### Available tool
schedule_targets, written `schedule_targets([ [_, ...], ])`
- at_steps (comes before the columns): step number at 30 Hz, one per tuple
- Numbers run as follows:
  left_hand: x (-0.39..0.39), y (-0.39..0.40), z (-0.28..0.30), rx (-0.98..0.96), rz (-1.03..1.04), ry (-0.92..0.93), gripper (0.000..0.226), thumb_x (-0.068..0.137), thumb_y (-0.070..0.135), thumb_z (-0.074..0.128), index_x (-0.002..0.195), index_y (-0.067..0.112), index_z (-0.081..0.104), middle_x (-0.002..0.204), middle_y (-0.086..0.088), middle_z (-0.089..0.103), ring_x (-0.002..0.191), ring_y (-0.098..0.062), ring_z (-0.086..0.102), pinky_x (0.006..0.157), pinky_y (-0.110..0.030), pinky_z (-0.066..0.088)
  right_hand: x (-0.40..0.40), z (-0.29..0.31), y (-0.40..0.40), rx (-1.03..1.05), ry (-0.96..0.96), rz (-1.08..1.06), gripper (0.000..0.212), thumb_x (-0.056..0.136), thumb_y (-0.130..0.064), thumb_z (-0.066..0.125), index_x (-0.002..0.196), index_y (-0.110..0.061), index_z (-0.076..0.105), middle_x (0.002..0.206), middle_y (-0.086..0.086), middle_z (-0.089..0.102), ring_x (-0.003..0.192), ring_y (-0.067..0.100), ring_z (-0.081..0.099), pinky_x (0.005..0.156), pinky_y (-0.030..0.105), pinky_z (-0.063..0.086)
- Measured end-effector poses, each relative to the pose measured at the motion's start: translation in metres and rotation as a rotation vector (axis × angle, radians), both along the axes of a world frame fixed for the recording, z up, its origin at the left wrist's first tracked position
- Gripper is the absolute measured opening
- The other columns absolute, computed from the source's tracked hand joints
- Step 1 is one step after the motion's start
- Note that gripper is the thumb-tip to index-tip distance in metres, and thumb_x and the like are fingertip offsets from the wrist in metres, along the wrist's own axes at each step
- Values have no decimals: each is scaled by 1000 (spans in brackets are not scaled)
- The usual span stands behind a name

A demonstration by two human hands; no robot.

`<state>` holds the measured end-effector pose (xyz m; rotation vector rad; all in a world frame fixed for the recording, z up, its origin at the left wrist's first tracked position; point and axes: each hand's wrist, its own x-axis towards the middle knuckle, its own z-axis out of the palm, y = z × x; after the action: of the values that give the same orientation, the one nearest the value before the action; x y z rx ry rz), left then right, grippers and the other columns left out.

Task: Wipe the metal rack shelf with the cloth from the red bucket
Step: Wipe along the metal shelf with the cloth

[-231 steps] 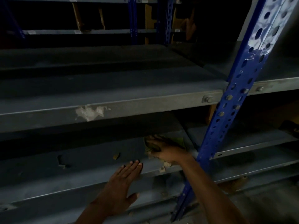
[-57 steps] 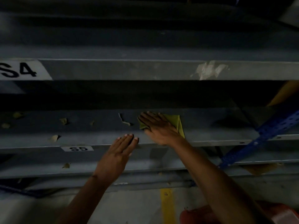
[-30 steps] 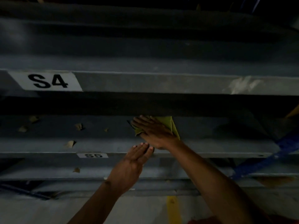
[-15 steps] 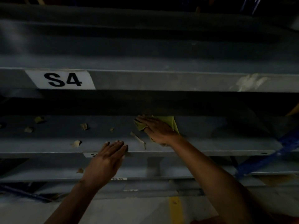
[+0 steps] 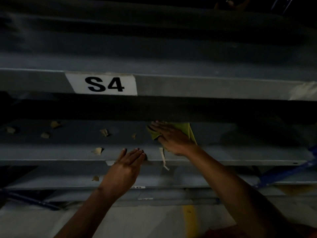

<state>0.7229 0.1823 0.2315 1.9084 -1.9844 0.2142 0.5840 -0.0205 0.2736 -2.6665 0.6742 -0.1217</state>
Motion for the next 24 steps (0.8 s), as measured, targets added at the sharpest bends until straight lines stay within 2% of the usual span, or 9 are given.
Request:
schedule_targets([
  [2,2,2,-4,-2,-11,-23,45,81,8,59,125,7,60,129,-13,60,120,-26,56,102,-54,40,9,-5,8,24,24,38,51,102,-20,33,152,-26,22,160,-10,14,145,1,7,114,13,-5],
  [4,3,3,-5,-3,-30,-35,43,82,9,55,125,7,59,128,-13,60,120,-27,55,103,-55,38,7,-10,9,53,42,79,48,102,-15,35,149,-22,32,157,-11,22,141,-1,14,113,10,0],
  [6,4,3,-4,5,-43,-45,43,83,8,54,125,7,59,129,-13,60,121,-27,55,103,-55,37,3,-13,3,78,123,65,42,101,-15,38,143,-16,44,153,0,36,139,14,32,117,25,20],
  [7,4,4,-4,4,-40,-56,44,82,6,57,125,7,59,129,-13,60,121,-27,55,103,-55,36,3,-12,-4,97,166,17,38,102,-19,38,138,-13,48,147,7,42,135,24,40,113,34,30],
  [8,4,5,-4,3,-29,-67,45,80,5,59,126,7,59,129,-13,60,121,-27,55,103,-55,35,7,-8,-8,85,211,-36,39,102,-25,35,135,-11,49,144,11,44,132,29,43,110,37,32],
  [11,5,11,-5,11,4,-99,47,79,8,57,126,7,59,129,-12,60,122,-26,54,103,-56,34,33,5,-8,74,54,-120,63,93,-49,23,141,-15,44,148,11,42,135,28,39,111,34,26],
  [15,3,14,1,13,5,-103,58,67,0,75,123,5,61,126,-14,62,118,-27,57,97,-57,42,71,8,8,110,23,-59,46,102,-28,35,146,-17,38,152,8,39,140,25,33,116,38,22],
  [19,6,14,5,-41,-36,-111,46,73,3,64,119,5,64,122,-14,64,116,-27,59,95,-55,44,77,4,17,133,-21,103,47,102,-22,35,149,-23,33,157,-4,29,144,11,23,120,30,14],
  [24,7,22,9,-14,-54,-68,61,59,-1,82,117,6,66,123,-12,64,117,-23,58,95,-52,47,38,-1,39,139,3,214,51,96,-29,32,147,-34,35,155,-16,28,143,0,22,119,24,16],
])
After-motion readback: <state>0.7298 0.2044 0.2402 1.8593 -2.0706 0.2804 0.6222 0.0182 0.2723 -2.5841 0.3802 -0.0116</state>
